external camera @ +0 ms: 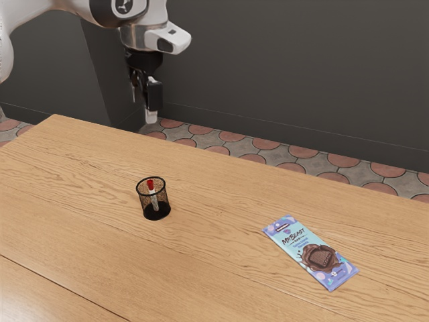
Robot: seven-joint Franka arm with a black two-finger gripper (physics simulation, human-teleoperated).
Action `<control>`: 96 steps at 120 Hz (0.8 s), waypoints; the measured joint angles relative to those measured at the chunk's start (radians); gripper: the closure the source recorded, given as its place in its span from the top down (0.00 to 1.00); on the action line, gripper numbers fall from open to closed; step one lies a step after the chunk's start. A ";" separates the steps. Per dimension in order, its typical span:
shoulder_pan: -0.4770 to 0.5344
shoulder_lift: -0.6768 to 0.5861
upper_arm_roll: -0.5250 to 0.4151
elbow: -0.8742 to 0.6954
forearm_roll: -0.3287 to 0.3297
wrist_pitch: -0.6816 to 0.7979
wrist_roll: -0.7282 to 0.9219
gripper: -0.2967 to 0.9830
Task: Take the marker out of the pen holder and place it to the left of the pen holder.
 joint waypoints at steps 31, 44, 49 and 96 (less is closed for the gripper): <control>-0.066 0.103 -0.005 0.003 0.005 0.008 0.027 0.77; -0.075 0.170 0.001 -0.015 0.009 0.028 0.033 0.77; -0.081 0.184 0.002 -0.028 0.011 0.034 0.033 0.77; -0.002 0.276 0.052 -0.124 0.005 0.127 0.006 0.64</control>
